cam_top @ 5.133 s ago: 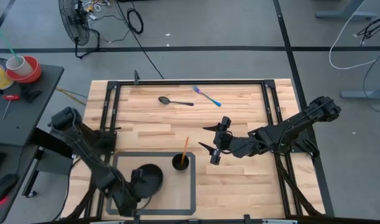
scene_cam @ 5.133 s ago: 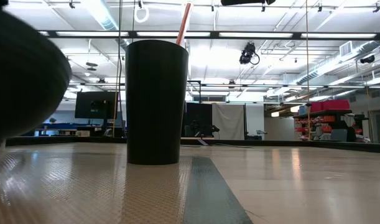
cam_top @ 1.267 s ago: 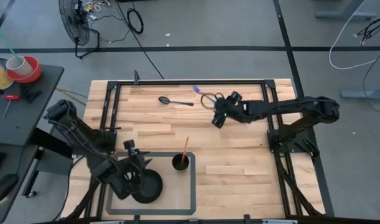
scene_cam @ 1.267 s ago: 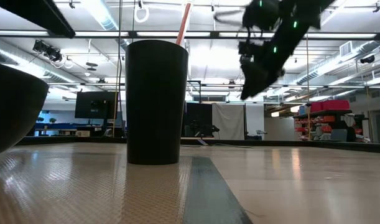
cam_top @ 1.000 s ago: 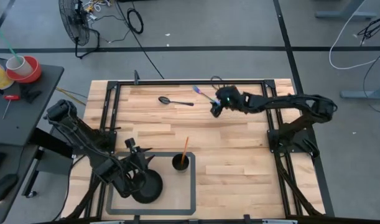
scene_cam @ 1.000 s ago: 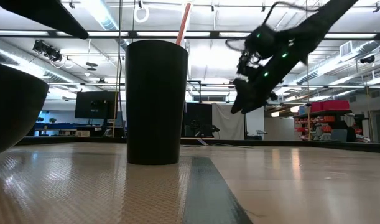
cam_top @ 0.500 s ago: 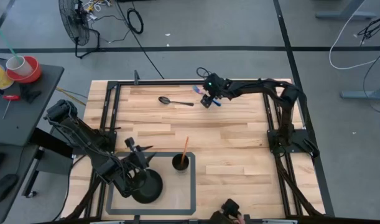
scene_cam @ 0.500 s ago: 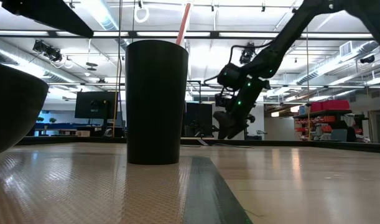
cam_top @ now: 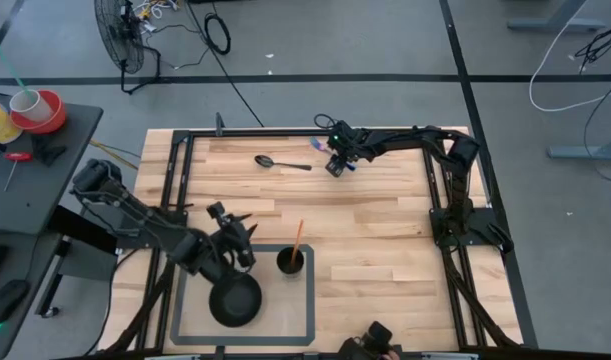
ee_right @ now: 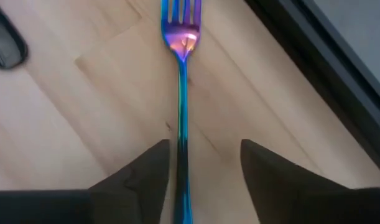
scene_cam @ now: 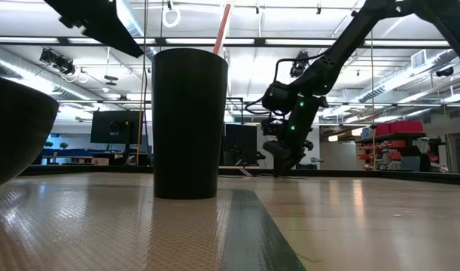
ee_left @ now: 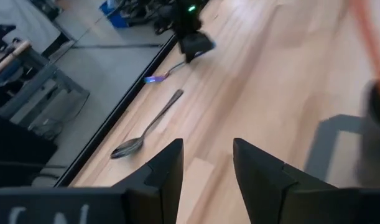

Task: Pick & Place Utensil
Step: Put the blue fork into the black bowl

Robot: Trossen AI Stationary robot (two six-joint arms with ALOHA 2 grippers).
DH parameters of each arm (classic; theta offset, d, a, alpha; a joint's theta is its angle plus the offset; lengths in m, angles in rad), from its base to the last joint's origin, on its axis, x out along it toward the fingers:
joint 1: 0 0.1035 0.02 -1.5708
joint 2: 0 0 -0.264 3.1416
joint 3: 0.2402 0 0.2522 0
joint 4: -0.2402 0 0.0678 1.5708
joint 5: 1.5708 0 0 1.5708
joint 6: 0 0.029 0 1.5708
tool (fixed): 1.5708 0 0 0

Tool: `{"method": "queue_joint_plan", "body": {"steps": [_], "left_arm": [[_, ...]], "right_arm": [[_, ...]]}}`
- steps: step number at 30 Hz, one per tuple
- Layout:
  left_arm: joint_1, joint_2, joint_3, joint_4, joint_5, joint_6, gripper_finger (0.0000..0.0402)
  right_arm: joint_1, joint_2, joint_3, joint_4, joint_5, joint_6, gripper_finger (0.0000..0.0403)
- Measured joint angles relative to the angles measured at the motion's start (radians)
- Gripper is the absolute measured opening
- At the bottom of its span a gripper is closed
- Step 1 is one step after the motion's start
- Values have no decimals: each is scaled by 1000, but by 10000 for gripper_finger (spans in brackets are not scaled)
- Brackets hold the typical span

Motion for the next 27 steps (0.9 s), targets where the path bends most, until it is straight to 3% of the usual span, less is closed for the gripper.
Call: {"method": "queue_joint_plan", "body": {"steps": [10,14,27], "left_arm": [[37,-22,0,-82,26,-40,144],[37,-22,0,-81,48,-54,144],[37,-22,0,-81,50,-61,144]], "right_arm": [[-1,-3,3,-64,-7,-7,90],[-3,-3,33,-151,-65,1,60],[62,-6,67,-474,-68,12,37]]}}
